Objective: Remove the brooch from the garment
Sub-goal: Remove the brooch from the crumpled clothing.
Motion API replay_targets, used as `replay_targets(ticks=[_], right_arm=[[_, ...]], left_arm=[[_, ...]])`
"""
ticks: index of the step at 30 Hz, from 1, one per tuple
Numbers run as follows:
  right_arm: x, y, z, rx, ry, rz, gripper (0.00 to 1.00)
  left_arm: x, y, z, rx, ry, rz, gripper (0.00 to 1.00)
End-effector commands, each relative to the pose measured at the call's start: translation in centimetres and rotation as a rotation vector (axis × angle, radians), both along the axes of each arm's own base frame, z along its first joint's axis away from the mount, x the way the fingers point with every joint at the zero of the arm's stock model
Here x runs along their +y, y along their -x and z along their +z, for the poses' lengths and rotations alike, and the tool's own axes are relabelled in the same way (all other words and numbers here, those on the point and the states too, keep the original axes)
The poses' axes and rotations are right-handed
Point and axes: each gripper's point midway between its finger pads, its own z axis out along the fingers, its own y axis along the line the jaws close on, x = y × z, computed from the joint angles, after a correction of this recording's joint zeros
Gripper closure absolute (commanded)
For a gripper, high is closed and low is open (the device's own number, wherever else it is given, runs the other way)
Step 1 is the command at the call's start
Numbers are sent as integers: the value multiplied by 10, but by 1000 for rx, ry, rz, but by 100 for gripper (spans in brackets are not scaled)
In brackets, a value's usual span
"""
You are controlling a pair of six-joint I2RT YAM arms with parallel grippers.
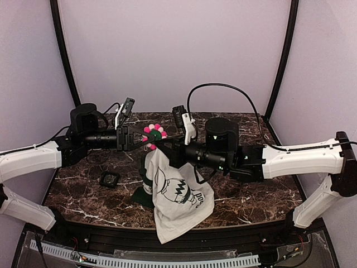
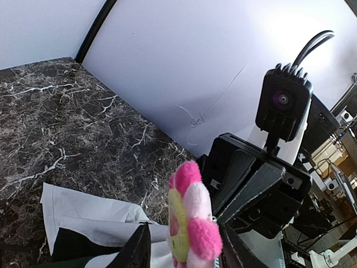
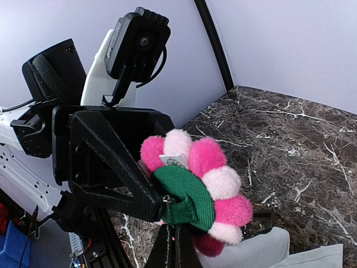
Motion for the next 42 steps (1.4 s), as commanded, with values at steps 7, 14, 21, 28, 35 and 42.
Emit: replay_targets(ticks=[7,14,21,28,35,42], right_arm=[[5,-4,22,-14,-65,5,100],[2,-3,24,-10,-76,26,100],[-14,6,27,-5,-92,94,63],[-36,5,22,45,-161,176,29],[-23,28,15,65,-183,380,17],[-7,39,15,87,-218,499,30]], left_arm=[[-4,6,0,-4,27,-36,81],[-5,9,1,-2,43,-46,99],[-3,10,5,-24,67,-39,99],[-2,23,13,-61,114,-109,99],[-2,37,20,-72,138,-185,99],[0,48,27,-84,166,-239,99]])
